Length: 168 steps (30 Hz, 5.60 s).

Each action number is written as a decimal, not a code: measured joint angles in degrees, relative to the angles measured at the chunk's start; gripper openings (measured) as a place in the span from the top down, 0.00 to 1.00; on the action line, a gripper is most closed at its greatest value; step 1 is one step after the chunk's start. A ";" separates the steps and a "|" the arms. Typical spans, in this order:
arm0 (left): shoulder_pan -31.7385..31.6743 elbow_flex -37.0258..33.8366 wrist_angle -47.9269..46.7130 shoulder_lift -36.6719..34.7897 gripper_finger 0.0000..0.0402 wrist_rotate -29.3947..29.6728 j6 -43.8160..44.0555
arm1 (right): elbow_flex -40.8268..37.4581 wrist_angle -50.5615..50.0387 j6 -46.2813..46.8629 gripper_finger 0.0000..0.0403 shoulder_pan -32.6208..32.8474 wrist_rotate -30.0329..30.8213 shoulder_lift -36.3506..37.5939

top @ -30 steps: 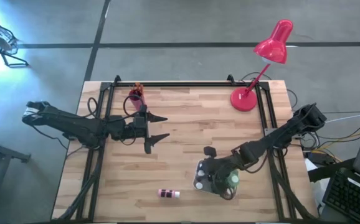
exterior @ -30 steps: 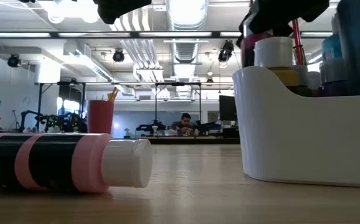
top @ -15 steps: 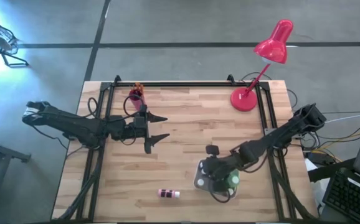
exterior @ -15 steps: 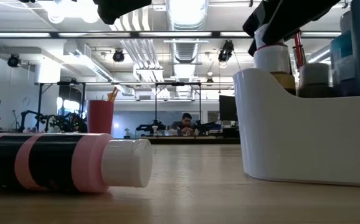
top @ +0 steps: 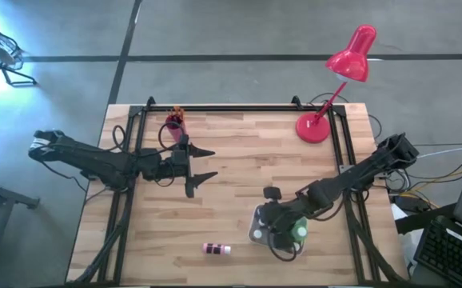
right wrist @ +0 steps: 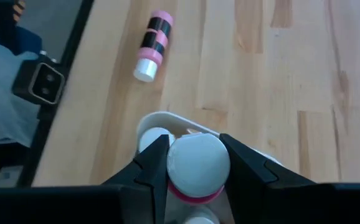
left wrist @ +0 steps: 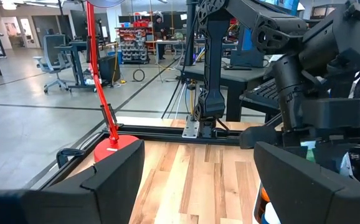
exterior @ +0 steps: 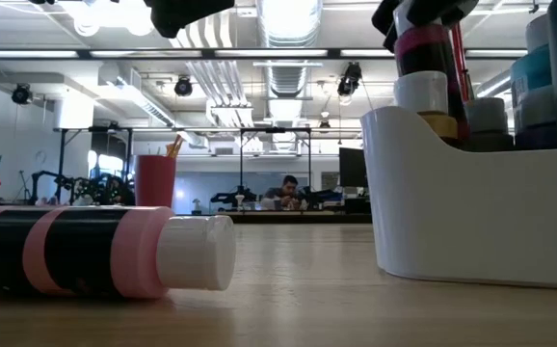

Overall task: Pick & Place Paint Supplies
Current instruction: Put the pink paint bottle into the white bin, then put the light pink paint bottle into the white bin

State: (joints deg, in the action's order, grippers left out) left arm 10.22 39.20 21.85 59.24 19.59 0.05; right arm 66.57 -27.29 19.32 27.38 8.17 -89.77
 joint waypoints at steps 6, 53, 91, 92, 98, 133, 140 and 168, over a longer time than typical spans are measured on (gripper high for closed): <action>0.00 0.00 -0.01 0.00 0.23 0.01 0.10 | 0.94 0.28 1.38 0.73 -0.02 -0.73 0.02; 0.00 -0.02 -0.91 0.00 0.23 0.00 0.00 | -4.36 5.48 12.30 0.73 0.34 8.85 -1.85; -0.01 -0.02 -1.29 0.00 0.23 0.02 0.08 | -4.24 6.63 12.84 0.46 0.74 9.55 -4.84; -0.02 -0.02 -1.67 0.00 0.23 0.00 0.14 | -4.24 6.61 12.41 0.47 0.74 9.52 -4.69; -0.01 -0.02 -5.50 0.00 0.23 -0.35 1.55 | -0.61 6.23 4.31 0.52 0.70 9.41 -3.46; 17.21 4.58 -26.36 20.33 0.28 -14.18 20.10 | 33.59 -26.95 -7.80 0.85 -1.51 12.30 -1.58; 22.32 14.47 -33.02 30.96 0.28 -11.96 22.36 | 33.57 -38.97 1.01 0.77 -1.97 17.03 -1.60; 25.90 26.23 -42.84 47.84 0.34 -10.28 36.39 | 33.55 -43.25 1.59 0.70 -1.90 17.46 -1.60</action>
State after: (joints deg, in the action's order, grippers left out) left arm 36.12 65.43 -20.99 107.09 9.32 36.45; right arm 100.12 -70.54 20.92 25.47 25.63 -91.37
